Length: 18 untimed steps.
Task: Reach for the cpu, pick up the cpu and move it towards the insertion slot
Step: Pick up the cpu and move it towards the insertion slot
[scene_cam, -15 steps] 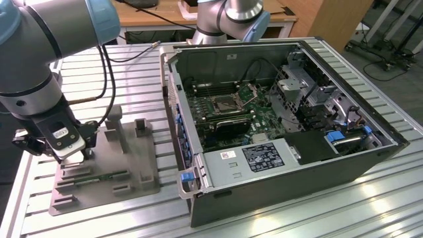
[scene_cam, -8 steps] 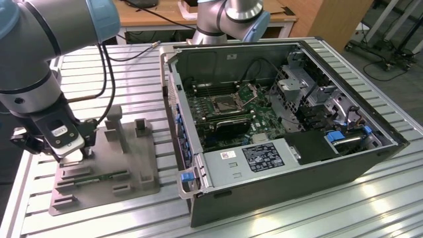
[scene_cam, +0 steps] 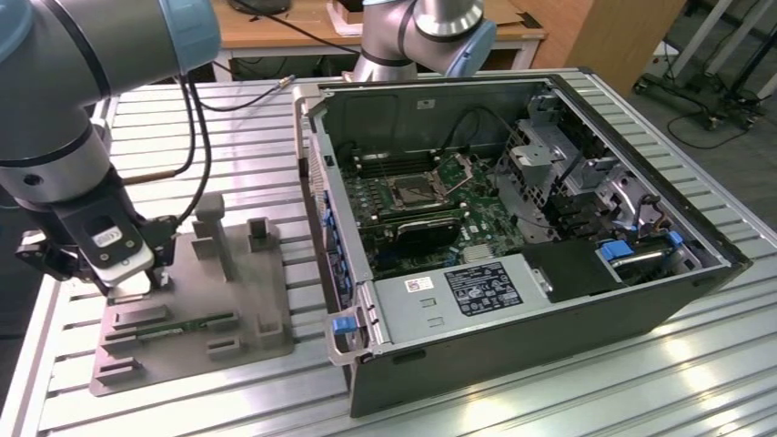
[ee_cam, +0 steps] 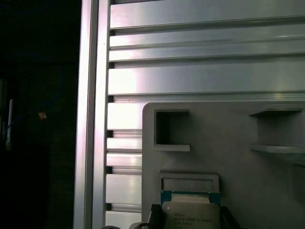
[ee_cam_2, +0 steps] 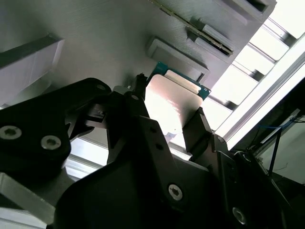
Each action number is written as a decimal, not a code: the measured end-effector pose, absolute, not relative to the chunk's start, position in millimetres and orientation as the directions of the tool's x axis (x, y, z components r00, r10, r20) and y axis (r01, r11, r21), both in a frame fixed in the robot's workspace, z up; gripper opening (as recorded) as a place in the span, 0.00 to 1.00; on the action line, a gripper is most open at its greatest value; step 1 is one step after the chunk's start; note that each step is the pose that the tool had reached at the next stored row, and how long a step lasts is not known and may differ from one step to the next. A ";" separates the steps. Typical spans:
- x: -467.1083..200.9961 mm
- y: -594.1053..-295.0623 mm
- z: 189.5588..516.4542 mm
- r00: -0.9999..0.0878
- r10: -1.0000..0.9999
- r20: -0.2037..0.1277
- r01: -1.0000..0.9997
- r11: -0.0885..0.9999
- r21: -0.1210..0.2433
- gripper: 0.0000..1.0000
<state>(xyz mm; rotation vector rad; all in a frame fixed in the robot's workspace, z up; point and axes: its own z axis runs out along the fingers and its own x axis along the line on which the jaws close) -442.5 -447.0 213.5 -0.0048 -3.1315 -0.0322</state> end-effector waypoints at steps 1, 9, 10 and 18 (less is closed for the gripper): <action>-442.4 -447.0 214.2 -1.000 0.003 0.011 0.003 1.000 0.021 0.55; -442.1 -447.0 218.3 -1.000 0.003 0.015 0.003 1.000 0.021 0.55; -442.0 -447.0 218.8 -1.000 0.003 0.015 0.004 1.000 0.021 0.55; -441.5 -447.1 222.9 -1.000 0.004 0.019 0.004 1.000 0.020 0.55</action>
